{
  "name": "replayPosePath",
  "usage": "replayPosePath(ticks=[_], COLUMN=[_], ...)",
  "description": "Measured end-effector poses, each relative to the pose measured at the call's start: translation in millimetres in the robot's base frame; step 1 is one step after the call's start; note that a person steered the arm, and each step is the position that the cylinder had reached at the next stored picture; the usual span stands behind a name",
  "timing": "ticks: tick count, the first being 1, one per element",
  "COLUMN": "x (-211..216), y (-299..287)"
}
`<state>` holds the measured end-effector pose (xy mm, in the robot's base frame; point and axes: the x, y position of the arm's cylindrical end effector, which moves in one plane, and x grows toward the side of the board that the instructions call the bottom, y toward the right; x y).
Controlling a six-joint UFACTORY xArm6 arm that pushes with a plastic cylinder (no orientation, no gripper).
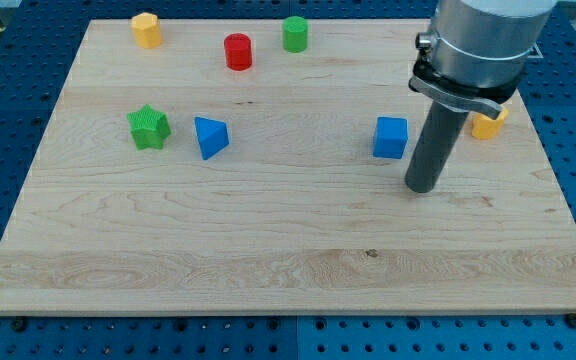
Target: Slide the blue triangle to the bottom left
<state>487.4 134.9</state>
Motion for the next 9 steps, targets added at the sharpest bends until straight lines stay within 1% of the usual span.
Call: replayPosePath(ticks=[2, 3, 4, 6, 7, 8, 9], x=[-22.8, -48.4, -71.7, -74.3, -76.9, -76.9, -76.9], y=[-63.2, -92.0, -106.1, -111.2, -142.8, -194.6, -199.1])
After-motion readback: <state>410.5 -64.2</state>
